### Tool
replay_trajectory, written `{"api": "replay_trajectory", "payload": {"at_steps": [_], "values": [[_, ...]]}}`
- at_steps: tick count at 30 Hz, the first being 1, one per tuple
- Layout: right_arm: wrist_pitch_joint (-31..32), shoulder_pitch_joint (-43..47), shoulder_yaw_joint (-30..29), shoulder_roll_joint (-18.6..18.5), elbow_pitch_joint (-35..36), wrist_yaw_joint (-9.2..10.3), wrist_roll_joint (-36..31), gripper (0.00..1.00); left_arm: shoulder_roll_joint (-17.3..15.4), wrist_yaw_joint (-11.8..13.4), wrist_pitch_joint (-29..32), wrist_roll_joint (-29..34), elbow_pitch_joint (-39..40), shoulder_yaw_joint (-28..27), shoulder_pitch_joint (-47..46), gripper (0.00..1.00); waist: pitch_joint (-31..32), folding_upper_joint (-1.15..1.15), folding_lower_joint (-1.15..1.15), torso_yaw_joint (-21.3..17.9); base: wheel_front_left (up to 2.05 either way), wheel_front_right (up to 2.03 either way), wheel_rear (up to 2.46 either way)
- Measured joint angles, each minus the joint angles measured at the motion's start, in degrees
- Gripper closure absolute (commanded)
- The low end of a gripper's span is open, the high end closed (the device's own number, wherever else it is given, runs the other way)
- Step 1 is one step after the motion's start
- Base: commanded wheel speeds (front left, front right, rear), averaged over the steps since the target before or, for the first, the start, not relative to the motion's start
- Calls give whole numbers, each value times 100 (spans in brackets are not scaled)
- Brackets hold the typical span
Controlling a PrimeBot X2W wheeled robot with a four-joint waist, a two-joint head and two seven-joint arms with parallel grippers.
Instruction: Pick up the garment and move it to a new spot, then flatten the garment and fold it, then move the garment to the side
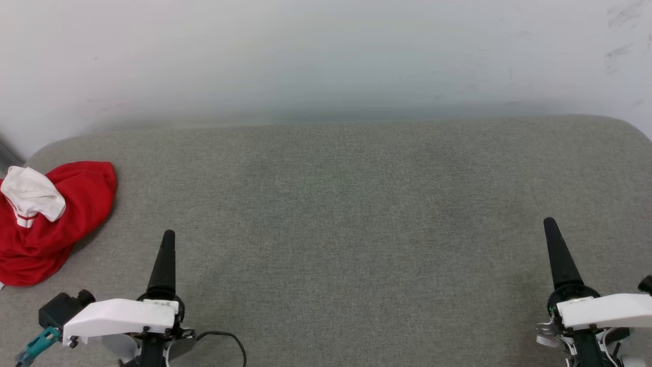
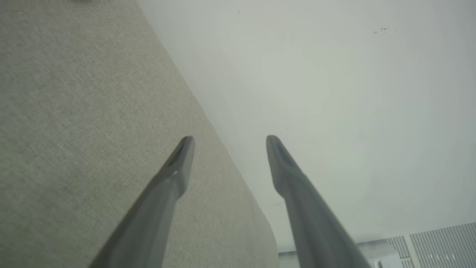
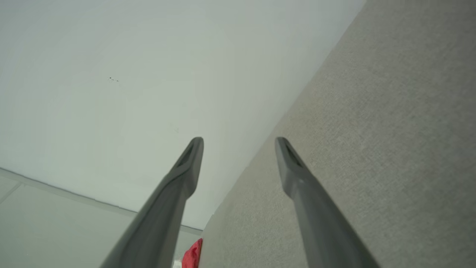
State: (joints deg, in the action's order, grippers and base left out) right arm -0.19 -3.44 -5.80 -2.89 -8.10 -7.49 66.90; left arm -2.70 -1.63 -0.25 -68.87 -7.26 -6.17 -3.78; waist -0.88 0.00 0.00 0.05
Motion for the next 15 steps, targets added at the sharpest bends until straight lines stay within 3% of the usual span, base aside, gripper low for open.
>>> {"api": "replay_trajectory", "payload": {"at_steps": [15], "values": [[-312,125,274,0,365,0,-2003,0,-27,470,-308,2034,236,423,124,0,-40,0,0,-7,0,0,0]]}}
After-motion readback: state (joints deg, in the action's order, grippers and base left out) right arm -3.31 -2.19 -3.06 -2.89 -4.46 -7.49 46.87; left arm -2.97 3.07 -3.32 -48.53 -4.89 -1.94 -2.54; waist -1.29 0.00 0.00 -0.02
